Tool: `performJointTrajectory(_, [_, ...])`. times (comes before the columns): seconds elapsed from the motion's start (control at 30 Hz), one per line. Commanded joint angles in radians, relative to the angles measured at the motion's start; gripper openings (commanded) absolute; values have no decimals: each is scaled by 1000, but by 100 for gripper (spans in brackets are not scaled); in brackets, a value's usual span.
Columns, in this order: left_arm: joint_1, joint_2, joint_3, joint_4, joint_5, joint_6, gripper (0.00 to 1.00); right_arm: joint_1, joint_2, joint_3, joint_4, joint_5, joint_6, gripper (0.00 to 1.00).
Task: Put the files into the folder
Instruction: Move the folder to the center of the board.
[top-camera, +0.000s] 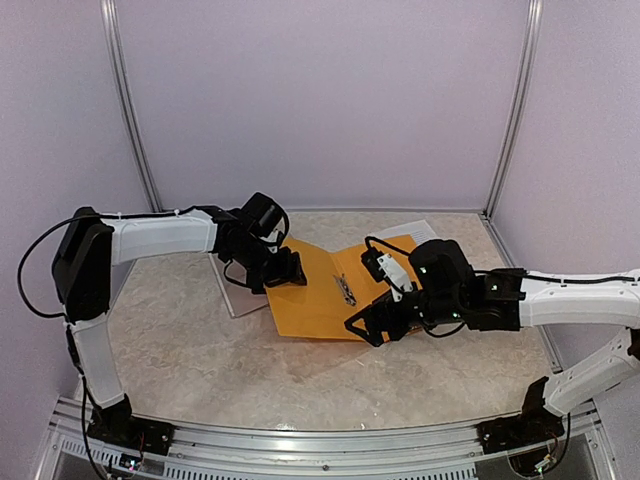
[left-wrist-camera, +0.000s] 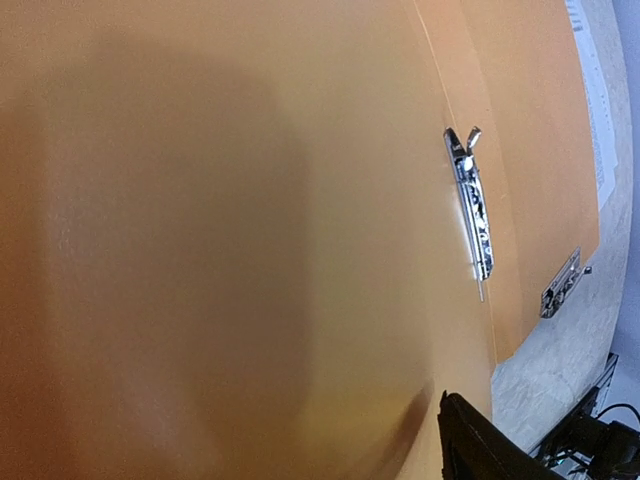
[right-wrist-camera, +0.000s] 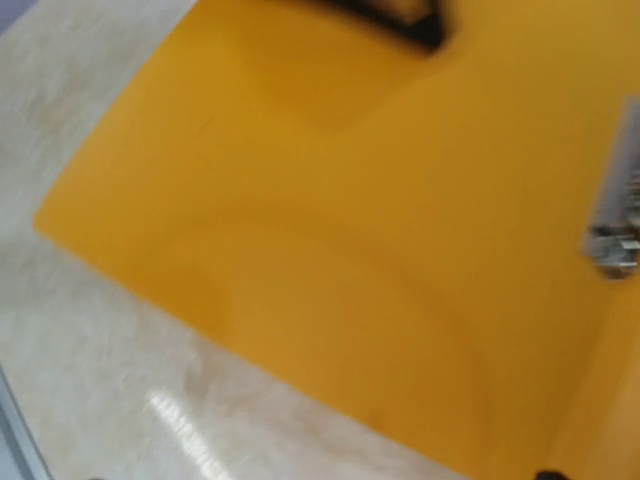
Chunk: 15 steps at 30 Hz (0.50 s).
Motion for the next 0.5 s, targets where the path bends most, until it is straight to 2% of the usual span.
performJointTrajectory(0.0, [8,4,-76,14,1,23,72,-72,-41,-14,-96,80,71,86])
performJointTrajectory(0.07, [13,6,-106,19,0,25,68,-131,-28,2,-174,166,117,81])
performJointTrajectory(0.13, [17,3,-140,31,7,37,61,-192,-10,3,-218,223,137,78])
performJointTrajectory(0.47, [43,-9,-226,21,6,108,18,-430,125,-5,-232,201,102,78])
